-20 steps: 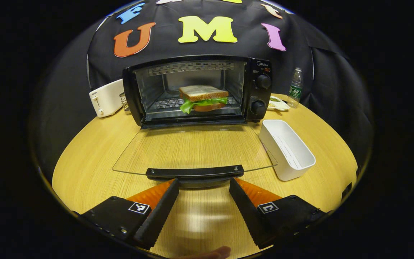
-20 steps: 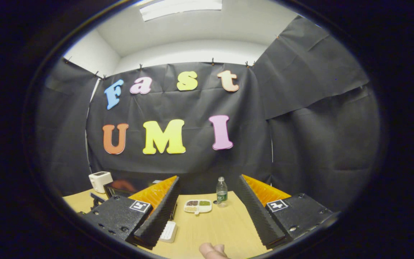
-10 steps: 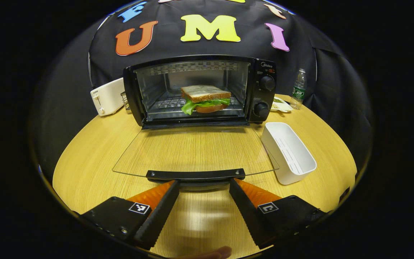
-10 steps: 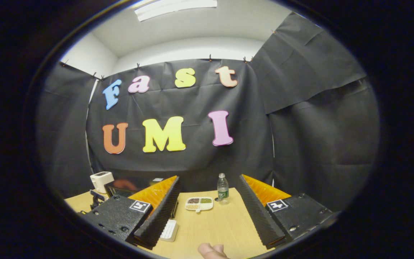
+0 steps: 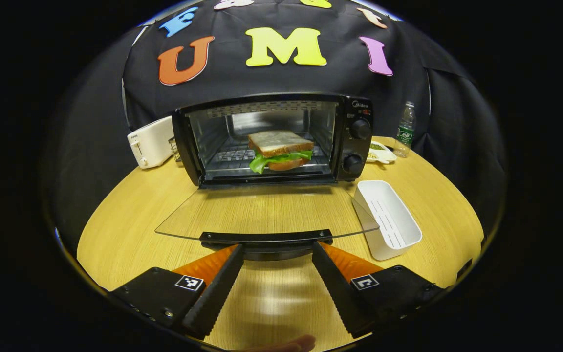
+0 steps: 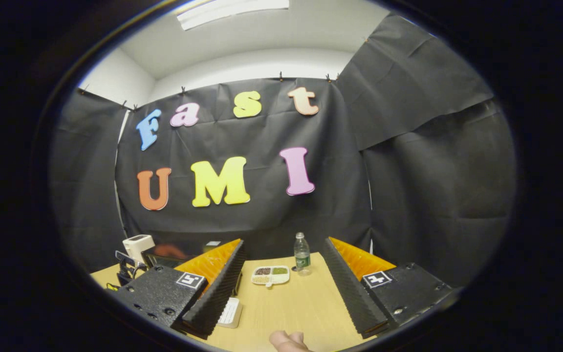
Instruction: Open the electric oven with the left hand, put the food in, and close the electric oven.
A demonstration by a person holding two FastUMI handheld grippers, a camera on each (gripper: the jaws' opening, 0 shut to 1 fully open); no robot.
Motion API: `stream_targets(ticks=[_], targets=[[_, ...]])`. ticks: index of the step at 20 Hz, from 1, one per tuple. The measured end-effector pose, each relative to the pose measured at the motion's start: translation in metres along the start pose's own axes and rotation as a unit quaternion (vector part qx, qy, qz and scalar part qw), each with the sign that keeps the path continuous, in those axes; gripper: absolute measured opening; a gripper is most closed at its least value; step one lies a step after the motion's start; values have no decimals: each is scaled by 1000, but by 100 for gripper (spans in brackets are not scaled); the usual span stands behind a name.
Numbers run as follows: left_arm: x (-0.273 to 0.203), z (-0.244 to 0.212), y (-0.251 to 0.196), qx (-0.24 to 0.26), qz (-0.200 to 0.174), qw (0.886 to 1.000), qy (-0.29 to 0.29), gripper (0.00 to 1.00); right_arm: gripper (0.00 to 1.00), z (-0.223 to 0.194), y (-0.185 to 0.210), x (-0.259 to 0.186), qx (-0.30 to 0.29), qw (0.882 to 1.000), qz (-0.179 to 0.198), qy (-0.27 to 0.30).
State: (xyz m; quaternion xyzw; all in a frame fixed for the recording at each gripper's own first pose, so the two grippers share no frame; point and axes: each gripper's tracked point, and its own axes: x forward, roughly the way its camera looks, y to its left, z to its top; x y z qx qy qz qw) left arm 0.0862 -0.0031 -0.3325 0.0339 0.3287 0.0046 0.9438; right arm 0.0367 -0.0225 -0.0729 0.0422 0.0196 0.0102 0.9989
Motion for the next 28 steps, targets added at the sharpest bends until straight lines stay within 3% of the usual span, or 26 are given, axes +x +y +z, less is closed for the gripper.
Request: stream_targets(ticks=[9, 19, 22, 28], targets=[[-9, 42, 4, 5, 6, 999, -51, 94, 99, -10, -3, 6, 18, 1000, -3, 16], [0, 147, 13, 12, 11, 985, -169, 94, 99, -12, -6, -1, 21, 1000, -11, 20], [-11, 162, 8, -2, -4, 981, -194, 94, 99, -14, -4, -4, 23, 999, -10, 23], [-49, 162, 15, 1, 5, 978, -209, 94, 99, -5, 5, -22, 7, 1000, -10, 15]])
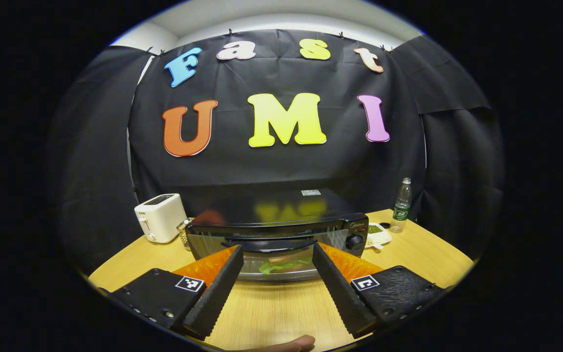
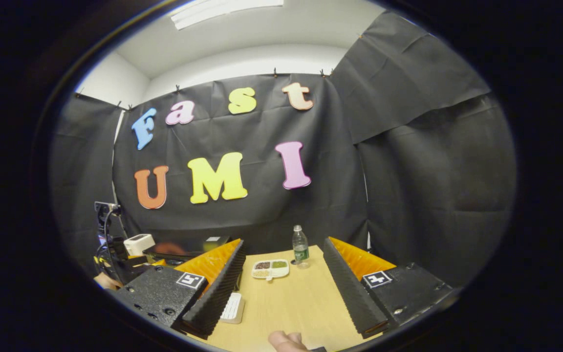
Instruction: Open the electric oven with the left hand, put the food in, and close the electric oven.
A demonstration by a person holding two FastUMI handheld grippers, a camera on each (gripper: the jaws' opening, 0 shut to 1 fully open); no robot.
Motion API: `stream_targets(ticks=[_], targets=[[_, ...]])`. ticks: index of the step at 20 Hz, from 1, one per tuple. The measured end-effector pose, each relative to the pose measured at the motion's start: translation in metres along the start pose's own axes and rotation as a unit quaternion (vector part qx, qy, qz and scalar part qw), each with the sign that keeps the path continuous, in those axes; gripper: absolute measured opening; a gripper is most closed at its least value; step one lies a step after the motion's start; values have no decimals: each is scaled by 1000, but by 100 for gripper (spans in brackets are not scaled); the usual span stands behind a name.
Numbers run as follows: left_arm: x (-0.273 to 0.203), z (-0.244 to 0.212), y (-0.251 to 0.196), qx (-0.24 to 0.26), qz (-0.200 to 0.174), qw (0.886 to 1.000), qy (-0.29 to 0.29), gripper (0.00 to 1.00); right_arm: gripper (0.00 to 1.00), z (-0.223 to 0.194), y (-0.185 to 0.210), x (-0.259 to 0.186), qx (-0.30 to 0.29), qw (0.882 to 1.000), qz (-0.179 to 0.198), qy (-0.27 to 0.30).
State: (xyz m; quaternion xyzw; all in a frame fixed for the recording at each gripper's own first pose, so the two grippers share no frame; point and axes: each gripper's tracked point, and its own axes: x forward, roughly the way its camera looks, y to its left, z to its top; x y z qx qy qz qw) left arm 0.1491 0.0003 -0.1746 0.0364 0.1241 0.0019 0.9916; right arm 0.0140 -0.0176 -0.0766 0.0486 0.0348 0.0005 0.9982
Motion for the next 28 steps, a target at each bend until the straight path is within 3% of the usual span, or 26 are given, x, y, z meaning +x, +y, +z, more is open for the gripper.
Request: stream_targets(ticks=[8, 14, 18, 28], targets=[[-72, 28, 9, 5, 22, 999, -24, 94, 99, 10, 17, -35, -8, 1000, 10, -20], [-142, 58, 2, -37, 28, 997, -62, 94, 99, 3, 40, -48, -20, 999, 28, -21], [-184, 78, 4, -36, 28, 995, -91, 94, 100, 5, 53, -55, -43, 998, 32, -30], [-229, 107, 2, -20, 13, 990, -139, 94, 100, 17, 62, -64, -45, 997, 49, -41]])
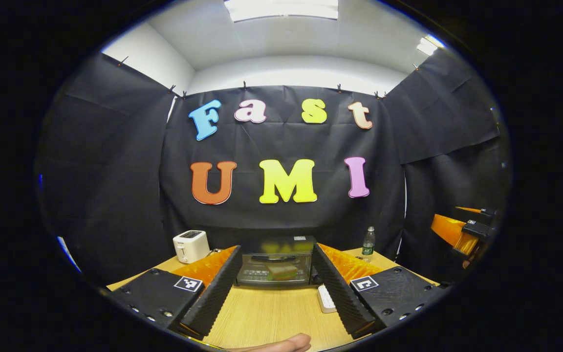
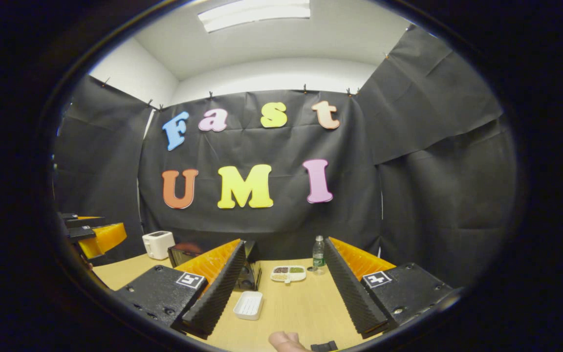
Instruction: Open the electric oven with the left hand, put the food in, and close the electric oven.
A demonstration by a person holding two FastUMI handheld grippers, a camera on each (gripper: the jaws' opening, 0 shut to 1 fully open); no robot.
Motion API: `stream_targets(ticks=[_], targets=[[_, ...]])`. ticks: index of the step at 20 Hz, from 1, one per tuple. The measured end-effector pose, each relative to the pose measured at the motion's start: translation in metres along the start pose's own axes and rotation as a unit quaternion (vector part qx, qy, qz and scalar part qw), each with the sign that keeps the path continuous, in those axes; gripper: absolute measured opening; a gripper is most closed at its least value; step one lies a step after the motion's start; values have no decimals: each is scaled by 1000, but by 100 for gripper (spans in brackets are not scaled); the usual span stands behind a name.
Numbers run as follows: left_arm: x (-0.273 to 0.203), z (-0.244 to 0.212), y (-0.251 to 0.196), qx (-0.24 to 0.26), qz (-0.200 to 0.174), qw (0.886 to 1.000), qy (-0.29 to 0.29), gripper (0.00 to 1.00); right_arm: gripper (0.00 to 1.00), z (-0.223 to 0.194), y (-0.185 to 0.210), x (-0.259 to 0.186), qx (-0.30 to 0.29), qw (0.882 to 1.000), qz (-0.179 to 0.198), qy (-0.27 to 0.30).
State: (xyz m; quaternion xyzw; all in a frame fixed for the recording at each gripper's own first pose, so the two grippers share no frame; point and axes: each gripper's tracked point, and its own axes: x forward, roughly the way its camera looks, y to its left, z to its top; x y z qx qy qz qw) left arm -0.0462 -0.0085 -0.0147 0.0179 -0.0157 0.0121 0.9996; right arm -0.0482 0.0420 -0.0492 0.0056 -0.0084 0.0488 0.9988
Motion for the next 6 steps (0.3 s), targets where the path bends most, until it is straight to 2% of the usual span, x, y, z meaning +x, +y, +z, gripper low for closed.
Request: stream_targets(ticks=[6], targets=[[-1, -9, 2, -7, 2, 1000, 12, 94, 99, 0, 3, -3, -3, 1000, 7, 3]])
